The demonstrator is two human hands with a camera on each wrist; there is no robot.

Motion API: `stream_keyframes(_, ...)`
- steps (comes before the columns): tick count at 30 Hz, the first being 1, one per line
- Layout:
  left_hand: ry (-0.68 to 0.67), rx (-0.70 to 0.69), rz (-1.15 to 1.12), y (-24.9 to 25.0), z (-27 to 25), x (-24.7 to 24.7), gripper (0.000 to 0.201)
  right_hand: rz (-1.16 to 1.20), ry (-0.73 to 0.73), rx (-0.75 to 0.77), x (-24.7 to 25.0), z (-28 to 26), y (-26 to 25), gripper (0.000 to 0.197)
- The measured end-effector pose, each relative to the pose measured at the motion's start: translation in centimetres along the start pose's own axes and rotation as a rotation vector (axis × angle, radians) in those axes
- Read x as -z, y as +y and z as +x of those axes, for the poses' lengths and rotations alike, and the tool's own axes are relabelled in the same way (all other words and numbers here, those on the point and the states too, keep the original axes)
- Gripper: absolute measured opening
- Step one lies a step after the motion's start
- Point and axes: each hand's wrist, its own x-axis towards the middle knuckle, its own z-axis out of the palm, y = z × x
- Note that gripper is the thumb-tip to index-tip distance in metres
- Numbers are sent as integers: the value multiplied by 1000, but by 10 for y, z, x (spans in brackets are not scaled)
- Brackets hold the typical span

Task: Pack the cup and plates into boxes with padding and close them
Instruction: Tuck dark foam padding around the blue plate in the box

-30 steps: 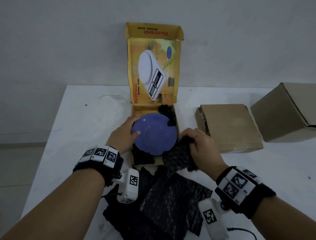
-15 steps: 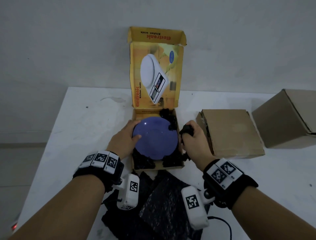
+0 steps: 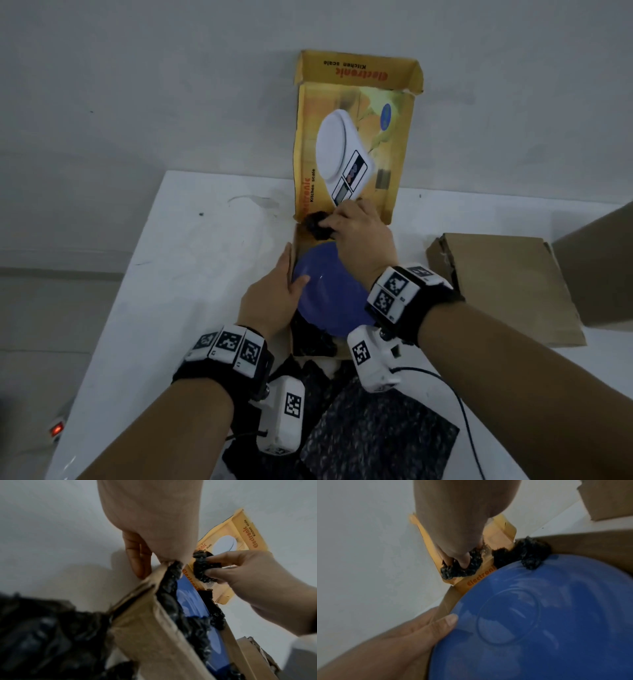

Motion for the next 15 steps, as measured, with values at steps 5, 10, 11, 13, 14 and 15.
stream_keyframes(5, -2, 9, 9, -3, 3, 0, 69, 20, -217, 36, -19, 11, -2, 34)
stream_keyframes(10, 19, 7, 39, -5, 3, 0, 70, 98, -471, -35, -25, 14, -4, 48)
stream_keyframes(11, 20, 8, 30, -5, 3, 0, 70, 90, -500, -28, -25, 15, -3, 53)
stream_keyframes(13, 17, 22, 19, -5, 4, -1, 70, 108, -549, -35, -22, 17, -1, 60)
stream_keyframes(14, 14, 31, 23, -4, 5, -2, 69, 130, -573, -44, -21, 17, -2, 62)
stream_keyframes(15, 10, 40, 30, -4, 6, -2, 69, 144, -594, -39, -20, 16, -2, 63)
